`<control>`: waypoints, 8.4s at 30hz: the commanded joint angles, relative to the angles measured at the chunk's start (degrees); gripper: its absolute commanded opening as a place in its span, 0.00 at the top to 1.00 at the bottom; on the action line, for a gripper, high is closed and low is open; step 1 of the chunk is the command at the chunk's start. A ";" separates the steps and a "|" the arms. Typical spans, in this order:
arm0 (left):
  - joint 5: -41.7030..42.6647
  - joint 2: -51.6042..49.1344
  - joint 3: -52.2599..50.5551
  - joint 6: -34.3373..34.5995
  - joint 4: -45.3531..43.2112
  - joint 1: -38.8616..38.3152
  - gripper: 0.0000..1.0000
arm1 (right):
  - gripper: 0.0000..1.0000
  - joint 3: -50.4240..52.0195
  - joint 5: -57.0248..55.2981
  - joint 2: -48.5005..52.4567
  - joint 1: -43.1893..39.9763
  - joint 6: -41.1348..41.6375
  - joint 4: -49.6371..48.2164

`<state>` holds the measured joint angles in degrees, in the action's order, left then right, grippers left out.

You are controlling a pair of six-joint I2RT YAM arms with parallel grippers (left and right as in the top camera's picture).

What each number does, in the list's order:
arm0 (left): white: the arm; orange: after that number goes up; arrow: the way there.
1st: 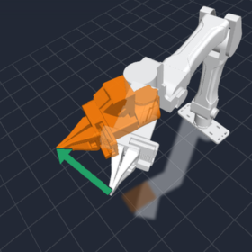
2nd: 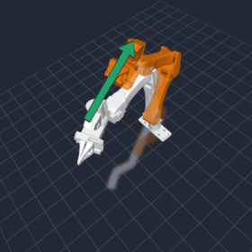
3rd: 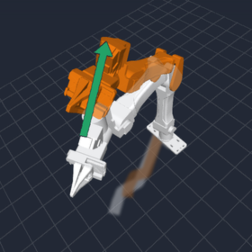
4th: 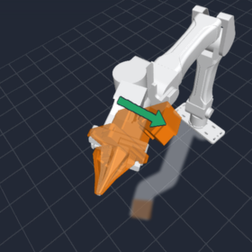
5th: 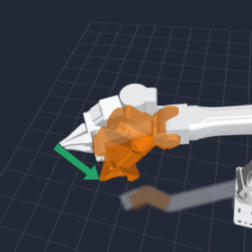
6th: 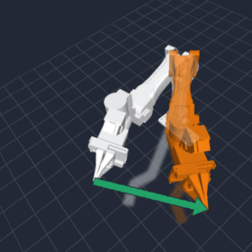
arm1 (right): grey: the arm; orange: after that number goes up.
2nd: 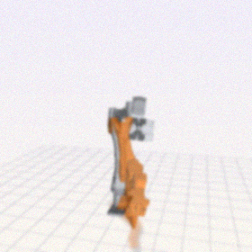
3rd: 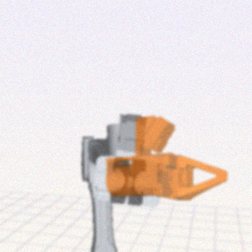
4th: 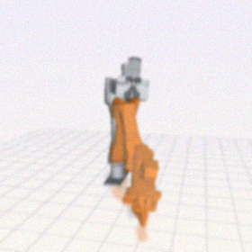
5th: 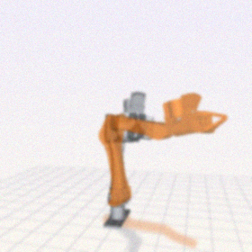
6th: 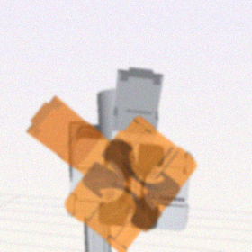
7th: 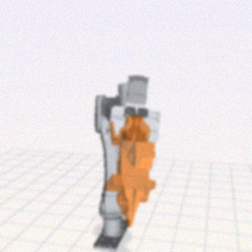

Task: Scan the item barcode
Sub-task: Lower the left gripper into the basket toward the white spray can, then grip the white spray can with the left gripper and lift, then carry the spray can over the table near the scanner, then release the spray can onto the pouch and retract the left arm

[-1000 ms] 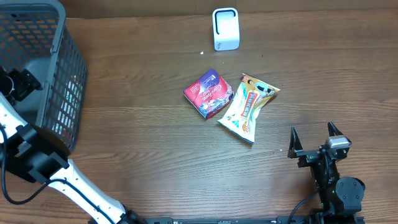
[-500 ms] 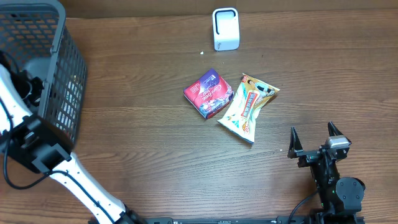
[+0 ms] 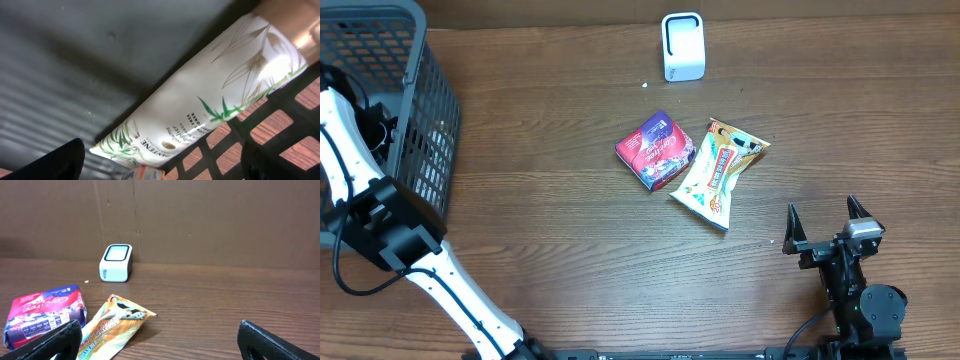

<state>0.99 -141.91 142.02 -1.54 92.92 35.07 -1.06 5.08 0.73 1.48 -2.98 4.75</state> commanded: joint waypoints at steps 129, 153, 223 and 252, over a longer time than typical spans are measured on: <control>-0.85 0.00 11.21 8.33 -6.36 -0.15 0.96 | 0.00 0.59 -0.55 -0.57 -0.48 -0.07 -0.22; 48.61 8.98 37.99 18.32 0.22 -10.47 0.96 | 0.00 0.59 -0.55 -0.57 -0.48 -0.07 -0.22; 10.69 13.88 23.41 15.96 3.89 -54.97 0.56 | 0.00 0.59 -0.55 -0.57 -0.48 -0.07 -0.22; -5.22 29.11 3.93 36.02 3.89 3.65 0.00 | 0.00 0.59 -0.55 -0.57 -0.48 -0.07 -0.22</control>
<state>10.00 -112.95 148.05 26.83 96.71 36.80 -1.06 5.08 0.73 1.48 -3.03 4.80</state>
